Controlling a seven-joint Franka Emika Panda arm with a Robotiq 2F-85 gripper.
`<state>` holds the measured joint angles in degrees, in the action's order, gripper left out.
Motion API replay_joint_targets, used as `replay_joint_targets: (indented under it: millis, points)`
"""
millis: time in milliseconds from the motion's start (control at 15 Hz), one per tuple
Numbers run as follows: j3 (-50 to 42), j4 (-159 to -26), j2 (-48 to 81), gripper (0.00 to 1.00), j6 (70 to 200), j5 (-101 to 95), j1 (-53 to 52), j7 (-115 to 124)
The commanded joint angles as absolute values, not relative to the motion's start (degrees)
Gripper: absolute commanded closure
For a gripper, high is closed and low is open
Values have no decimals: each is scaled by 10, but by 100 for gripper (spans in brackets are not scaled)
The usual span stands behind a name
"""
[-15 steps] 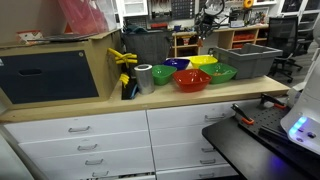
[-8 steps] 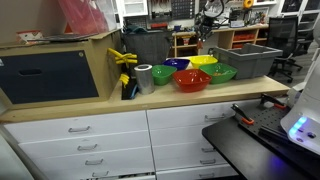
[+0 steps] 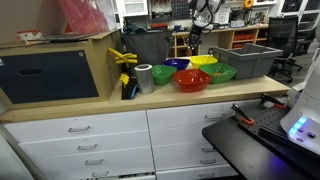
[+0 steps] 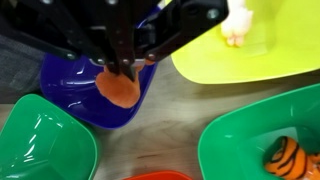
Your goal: Remove the toys from the grey object
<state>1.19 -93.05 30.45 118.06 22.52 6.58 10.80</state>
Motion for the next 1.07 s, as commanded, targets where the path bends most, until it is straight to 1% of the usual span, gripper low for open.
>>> replay_joint_targets:
  millis: [0,533,600,667,733,1000]
  points:
    - [27,-888,352,99,1216,239,56,68]
    - [55,-818,425,99,1252,236,59,8]
    - [57,-816,425,70,1251,236,60,2]
    - [60,-812,426,68,1248,236,62,0]
    - [62,-812,424,63,1246,236,63,-5]
    - [67,-829,390,33,1244,236,67,-26]
